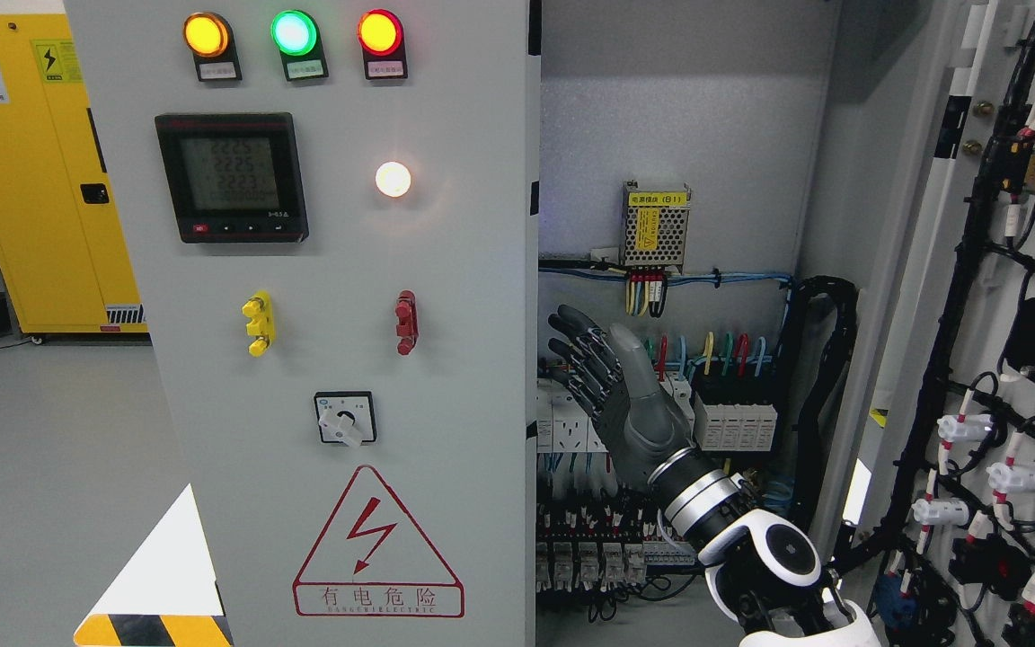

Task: Open door with both hands
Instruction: 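Hook the right hand's fingers behind the closed door's edge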

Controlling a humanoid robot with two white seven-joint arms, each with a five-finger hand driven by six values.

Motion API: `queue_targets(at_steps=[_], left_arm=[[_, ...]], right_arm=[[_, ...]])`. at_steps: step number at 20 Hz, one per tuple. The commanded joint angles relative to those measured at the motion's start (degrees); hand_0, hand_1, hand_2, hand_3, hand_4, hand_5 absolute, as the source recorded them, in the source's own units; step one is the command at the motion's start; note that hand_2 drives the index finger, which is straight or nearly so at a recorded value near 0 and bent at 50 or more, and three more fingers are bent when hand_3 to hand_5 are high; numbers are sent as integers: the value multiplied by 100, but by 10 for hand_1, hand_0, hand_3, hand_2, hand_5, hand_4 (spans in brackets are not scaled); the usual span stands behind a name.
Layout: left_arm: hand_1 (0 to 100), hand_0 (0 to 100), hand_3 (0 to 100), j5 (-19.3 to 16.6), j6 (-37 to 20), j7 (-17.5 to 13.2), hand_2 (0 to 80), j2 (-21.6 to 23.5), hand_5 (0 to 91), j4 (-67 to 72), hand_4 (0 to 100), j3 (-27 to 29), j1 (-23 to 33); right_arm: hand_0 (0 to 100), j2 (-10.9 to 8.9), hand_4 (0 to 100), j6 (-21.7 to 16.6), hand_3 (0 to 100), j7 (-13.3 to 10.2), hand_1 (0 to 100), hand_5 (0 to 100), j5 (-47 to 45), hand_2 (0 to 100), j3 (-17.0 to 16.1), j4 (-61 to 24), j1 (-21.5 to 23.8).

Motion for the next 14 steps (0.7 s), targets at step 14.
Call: queue_targets(at_steps=[14], left_arm=[[0, 0, 0, 6, 2, 0, 0, -79, 0, 105, 0, 0, -167]], right_arm=[[221, -206, 0, 40, 0, 1511, 69, 0, -151, 0, -166, 683, -361]])
